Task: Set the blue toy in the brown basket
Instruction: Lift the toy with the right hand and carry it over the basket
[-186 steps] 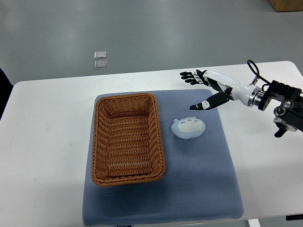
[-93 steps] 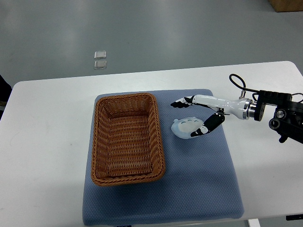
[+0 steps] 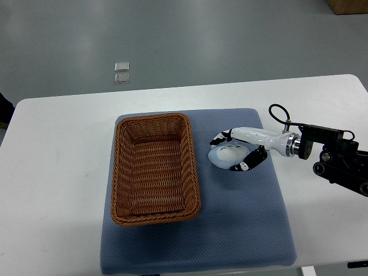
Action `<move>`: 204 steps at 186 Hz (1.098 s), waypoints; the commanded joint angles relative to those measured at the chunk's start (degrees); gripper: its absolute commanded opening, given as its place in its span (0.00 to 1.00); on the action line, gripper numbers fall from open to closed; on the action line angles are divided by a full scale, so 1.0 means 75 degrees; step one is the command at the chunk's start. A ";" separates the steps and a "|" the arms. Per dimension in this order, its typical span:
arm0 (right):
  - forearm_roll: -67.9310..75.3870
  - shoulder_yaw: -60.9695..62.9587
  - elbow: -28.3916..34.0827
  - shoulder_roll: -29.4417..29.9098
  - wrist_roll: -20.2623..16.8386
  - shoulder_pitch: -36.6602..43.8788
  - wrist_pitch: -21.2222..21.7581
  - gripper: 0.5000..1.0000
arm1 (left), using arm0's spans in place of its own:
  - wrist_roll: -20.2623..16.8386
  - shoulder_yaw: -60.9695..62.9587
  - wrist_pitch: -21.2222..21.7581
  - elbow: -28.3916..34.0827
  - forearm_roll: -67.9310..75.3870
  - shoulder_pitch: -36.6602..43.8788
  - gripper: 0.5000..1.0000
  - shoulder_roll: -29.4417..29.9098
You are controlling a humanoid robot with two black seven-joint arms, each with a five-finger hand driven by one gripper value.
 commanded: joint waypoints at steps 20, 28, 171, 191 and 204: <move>-0.0142 -0.0110 -0.0054 0.0076 -0.0145 -0.0019 -0.0088 0.25 | 0.0000 -0.0009 -0.0001 0.0000 0.0007 0.0003 1.00 0.0000; -0.0142 -0.0099 -0.0078 0.0076 -0.0145 -0.0007 -0.0135 0.16 | 0.0000 0.0003 -0.0001 0.0000 0.0007 0.0003 1.00 0.0000; 0.1264 -0.0145 -0.0101 0.1002 -0.0075 0.2219 0.0240 0.26 | 0.0000 -0.0020 -0.0001 0.0000 -0.0005 -0.0020 1.00 0.0000; 0.1440 -0.0544 -0.0312 0.1576 -0.0051 0.2395 0.0228 0.32 | 0.0000 -0.0032 -0.0001 0.0000 -0.0005 -0.0020 1.00 0.0000; 0.1487 -0.0719 -0.0593 0.1939 -0.0051 0.2453 0.0228 0.36 | 0.0000 -0.0032 -0.0001 0.0000 -0.0005 -0.0020 1.00 0.0000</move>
